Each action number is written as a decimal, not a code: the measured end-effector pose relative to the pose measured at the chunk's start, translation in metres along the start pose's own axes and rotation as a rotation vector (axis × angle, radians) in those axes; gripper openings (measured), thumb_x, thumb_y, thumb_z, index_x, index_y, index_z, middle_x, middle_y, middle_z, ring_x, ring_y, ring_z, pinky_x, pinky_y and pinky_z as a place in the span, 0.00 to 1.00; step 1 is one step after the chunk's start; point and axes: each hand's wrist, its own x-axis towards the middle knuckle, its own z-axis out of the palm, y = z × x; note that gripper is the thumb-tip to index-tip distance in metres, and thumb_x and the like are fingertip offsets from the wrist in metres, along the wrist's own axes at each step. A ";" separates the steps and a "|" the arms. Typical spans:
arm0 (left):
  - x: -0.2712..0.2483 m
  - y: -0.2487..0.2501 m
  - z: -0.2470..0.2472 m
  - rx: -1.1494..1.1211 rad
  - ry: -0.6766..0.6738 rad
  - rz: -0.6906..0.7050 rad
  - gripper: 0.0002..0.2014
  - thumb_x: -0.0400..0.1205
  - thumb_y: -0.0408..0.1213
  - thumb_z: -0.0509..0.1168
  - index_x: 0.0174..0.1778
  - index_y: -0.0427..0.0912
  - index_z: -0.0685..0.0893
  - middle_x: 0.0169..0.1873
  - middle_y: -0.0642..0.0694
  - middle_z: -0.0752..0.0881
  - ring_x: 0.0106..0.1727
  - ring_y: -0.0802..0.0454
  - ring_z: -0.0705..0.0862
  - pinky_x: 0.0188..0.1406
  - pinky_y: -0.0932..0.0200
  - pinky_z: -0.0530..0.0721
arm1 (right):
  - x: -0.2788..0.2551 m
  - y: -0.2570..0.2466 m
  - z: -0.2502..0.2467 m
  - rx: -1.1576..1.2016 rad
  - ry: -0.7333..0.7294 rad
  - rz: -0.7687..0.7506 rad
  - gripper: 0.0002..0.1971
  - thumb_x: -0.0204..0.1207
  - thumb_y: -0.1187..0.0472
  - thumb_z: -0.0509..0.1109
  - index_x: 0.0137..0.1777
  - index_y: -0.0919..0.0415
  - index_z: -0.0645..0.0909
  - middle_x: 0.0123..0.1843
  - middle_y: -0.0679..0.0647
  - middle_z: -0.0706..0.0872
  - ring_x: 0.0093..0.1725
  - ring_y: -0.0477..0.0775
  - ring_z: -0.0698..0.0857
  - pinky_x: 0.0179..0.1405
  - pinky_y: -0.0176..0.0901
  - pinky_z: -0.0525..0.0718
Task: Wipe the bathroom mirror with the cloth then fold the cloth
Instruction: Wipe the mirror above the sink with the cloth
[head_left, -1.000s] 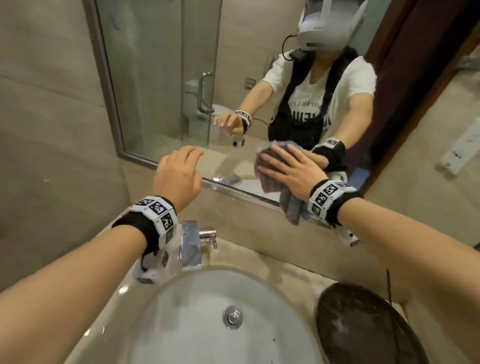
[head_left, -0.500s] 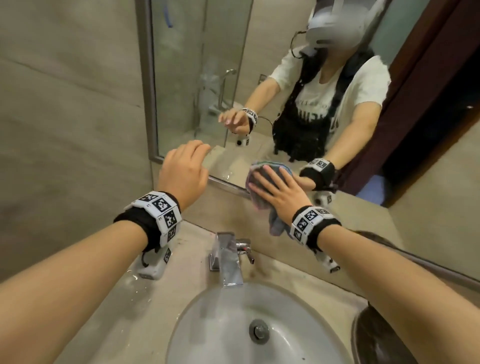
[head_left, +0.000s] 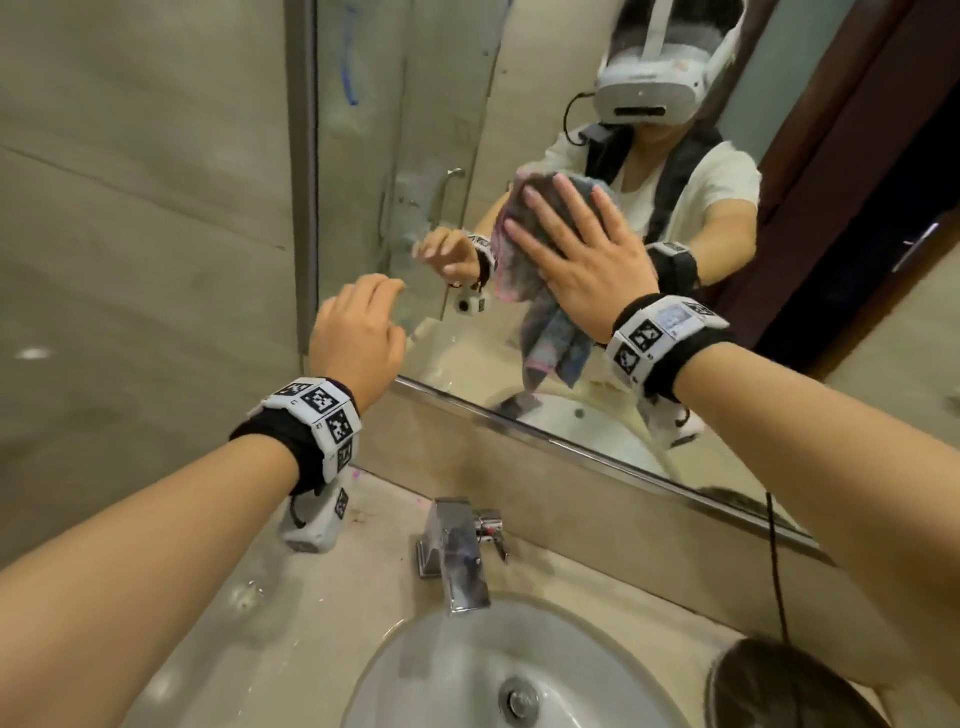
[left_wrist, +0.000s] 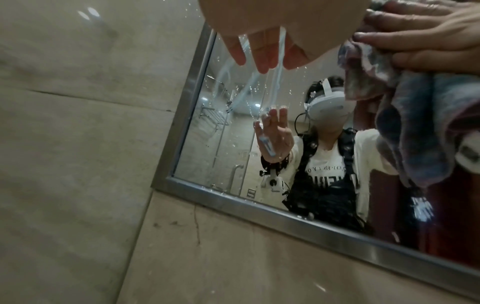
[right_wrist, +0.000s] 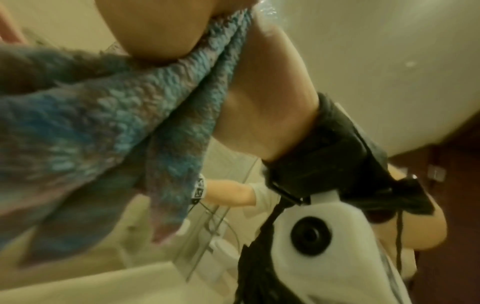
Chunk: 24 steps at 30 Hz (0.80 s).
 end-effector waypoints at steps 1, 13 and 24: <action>0.000 -0.002 -0.001 -0.008 0.022 -0.004 0.21 0.69 0.32 0.55 0.56 0.36 0.83 0.52 0.39 0.85 0.48 0.39 0.84 0.46 0.49 0.80 | 0.003 -0.007 0.003 0.017 0.003 0.027 0.30 0.79 0.51 0.51 0.82 0.52 0.56 0.83 0.59 0.61 0.82 0.68 0.55 0.78 0.57 0.31; -0.035 -0.077 -0.028 0.044 0.008 -0.064 0.22 0.68 0.35 0.53 0.55 0.38 0.82 0.52 0.40 0.85 0.48 0.39 0.84 0.46 0.50 0.79 | 0.017 -0.151 0.084 0.168 -0.128 -0.361 0.36 0.80 0.41 0.45 0.83 0.56 0.39 0.85 0.57 0.34 0.83 0.59 0.32 0.80 0.55 0.31; 0.068 -0.058 -0.081 0.055 0.181 0.025 0.23 0.68 0.33 0.54 0.59 0.36 0.81 0.59 0.36 0.82 0.57 0.35 0.79 0.52 0.45 0.78 | -0.002 -0.056 0.015 0.002 -0.123 0.035 0.30 0.80 0.48 0.54 0.81 0.52 0.58 0.84 0.55 0.59 0.84 0.59 0.41 0.81 0.55 0.44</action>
